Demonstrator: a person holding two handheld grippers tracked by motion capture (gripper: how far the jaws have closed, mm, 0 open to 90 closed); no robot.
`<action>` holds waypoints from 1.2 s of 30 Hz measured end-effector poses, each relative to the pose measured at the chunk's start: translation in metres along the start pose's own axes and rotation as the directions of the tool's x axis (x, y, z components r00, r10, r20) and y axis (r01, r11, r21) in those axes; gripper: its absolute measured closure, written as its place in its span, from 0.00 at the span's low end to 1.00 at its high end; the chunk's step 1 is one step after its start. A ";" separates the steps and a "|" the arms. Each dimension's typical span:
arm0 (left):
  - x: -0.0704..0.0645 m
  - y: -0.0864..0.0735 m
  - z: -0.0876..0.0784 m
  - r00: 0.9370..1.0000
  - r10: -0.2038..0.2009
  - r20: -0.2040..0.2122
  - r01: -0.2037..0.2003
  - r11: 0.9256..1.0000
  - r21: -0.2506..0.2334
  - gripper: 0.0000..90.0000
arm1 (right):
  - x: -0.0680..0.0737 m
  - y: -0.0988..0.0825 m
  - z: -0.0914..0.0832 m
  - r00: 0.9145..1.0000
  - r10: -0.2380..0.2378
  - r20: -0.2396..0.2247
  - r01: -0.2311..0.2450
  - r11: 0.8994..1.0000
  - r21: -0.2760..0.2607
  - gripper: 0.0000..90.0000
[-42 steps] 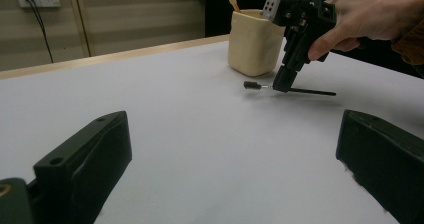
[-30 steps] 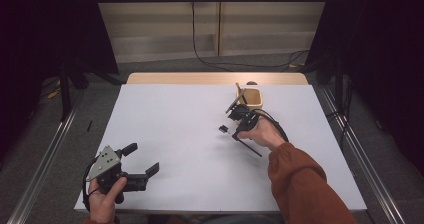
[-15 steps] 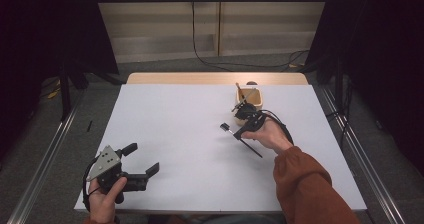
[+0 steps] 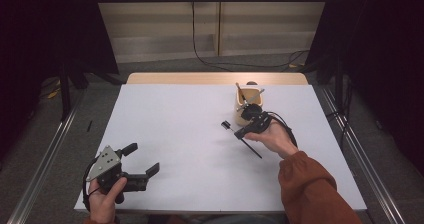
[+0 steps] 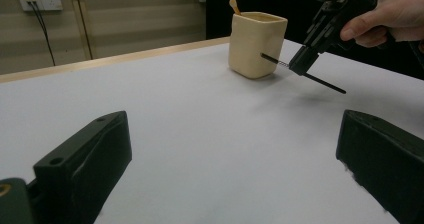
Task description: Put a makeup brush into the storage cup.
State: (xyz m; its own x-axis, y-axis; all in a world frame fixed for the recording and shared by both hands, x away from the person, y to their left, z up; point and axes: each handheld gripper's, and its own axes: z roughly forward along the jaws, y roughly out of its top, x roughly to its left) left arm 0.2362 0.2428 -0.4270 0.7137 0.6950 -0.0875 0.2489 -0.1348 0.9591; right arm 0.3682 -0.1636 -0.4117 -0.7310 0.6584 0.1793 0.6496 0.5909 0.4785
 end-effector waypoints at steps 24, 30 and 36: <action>0.000 0.000 0.000 1.000 0.002 -0.003 -0.002 1.000 -0.003 0.01 | 0.005 -0.024 -0.016 0.999 -0.001 -0.034 -0.007 0.974 -0.226 0.96; 0.000 0.000 0.000 1.000 0.002 -0.003 -0.002 1.000 0.000 0.01 | 0.006 -0.031 -0.018 1.000 0.005 -0.030 -0.013 0.963 -0.270 0.96; -0.001 0.001 0.002 1.000 0.009 -0.003 -0.009 1.000 0.003 0.01 | 0.007 -0.034 -0.026 1.000 0.003 -0.021 -0.009 0.951 -0.308 0.96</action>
State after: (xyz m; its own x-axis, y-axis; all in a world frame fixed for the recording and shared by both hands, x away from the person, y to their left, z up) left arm 0.2370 0.2411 -0.4269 0.7140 0.6957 -0.0786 0.2451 -0.1432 0.9589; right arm 0.3360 -0.1910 -0.4046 -0.7335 0.6501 0.1985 0.5599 0.4123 0.7187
